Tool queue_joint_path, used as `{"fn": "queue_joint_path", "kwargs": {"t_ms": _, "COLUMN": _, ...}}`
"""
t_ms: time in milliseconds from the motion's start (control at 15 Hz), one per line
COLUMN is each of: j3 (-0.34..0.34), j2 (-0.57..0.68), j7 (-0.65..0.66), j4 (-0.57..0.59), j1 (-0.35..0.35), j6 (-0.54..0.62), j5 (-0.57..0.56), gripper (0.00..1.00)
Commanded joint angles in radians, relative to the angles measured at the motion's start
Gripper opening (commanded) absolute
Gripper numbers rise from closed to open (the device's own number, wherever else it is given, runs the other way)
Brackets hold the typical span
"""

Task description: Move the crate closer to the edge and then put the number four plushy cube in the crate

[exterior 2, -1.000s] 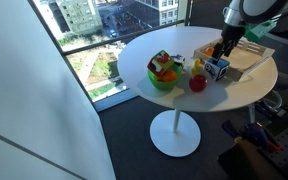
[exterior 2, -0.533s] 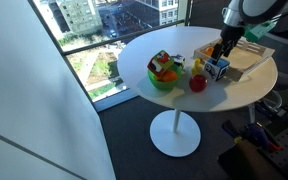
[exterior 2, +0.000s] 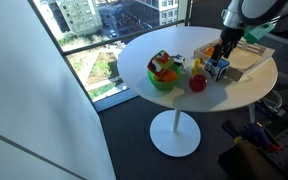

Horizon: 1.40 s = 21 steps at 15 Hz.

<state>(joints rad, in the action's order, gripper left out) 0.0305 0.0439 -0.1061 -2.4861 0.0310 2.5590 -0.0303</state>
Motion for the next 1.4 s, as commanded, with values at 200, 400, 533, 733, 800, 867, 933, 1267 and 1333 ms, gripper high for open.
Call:
{"fn": "queue_joint_path", "kwargs": {"t_ms": 200, "j3": -0.003, "j2": 0.023, "j7": 0.024, "j4": 0.012, "j1": -0.002, "j6": -0.004, "j5": -0.019, "gripper": 1.0}}
{"fn": "queue_joint_path", "kwargs": {"t_ms": 400, "j3": -0.003, "j2": 0.031, "j7": 0.022, "j4": 0.013, "j1": -0.001, "j6": 0.0, "j5": -0.019, "gripper": 1.0}}
{"fn": "queue_joint_path", "kwargs": {"t_ms": 533, "j3": -0.002, "j2": 0.039, "j7": 0.023, "j4": 0.014, "j1": 0.0, "j6": 0.001, "j5": -0.02, "gripper": 1.0}}
{"fn": "queue_joint_path", "kwargs": {"t_ms": 733, "j3": -0.002, "j2": 0.038, "j7": 0.024, "j4": 0.013, "j1": 0.001, "j6": -0.004, "j5": -0.027, "gripper": 0.64}}
{"fn": "queue_joint_path", "kwargs": {"t_ms": 800, "j3": -0.001, "j2": 0.034, "j7": 0.021, "j4": 0.013, "j1": 0.001, "j6": -0.009, "j5": -0.024, "gripper": 0.56}}
{"fn": "queue_joint_path", "kwargs": {"t_ms": 867, "j3": -0.001, "j2": 0.026, "j7": 0.017, "j4": 0.015, "j1": 0.001, "j6": -0.023, "j5": -0.02, "gripper": 0.48}}
{"fn": "queue_joint_path", "kwargs": {"t_ms": 933, "j3": 0.0, "j2": 0.019, "j7": 0.013, "j4": 0.014, "j1": 0.0, "j6": -0.032, "j5": -0.016, "gripper": 0.43}}
{"fn": "queue_joint_path", "kwargs": {"t_ms": 1267, "j3": 0.0, "j2": -0.018, "j7": 0.006, "j4": 0.017, "j1": -0.001, "j6": -0.086, "j5": -0.002, "gripper": 0.1}}
{"fn": "queue_joint_path", "kwargs": {"t_ms": 1333, "j3": 0.0, "j2": -0.028, "j7": 0.002, "j4": 0.018, "j1": -0.002, "j6": -0.1, "j5": 0.0, "gripper": 0.06}}
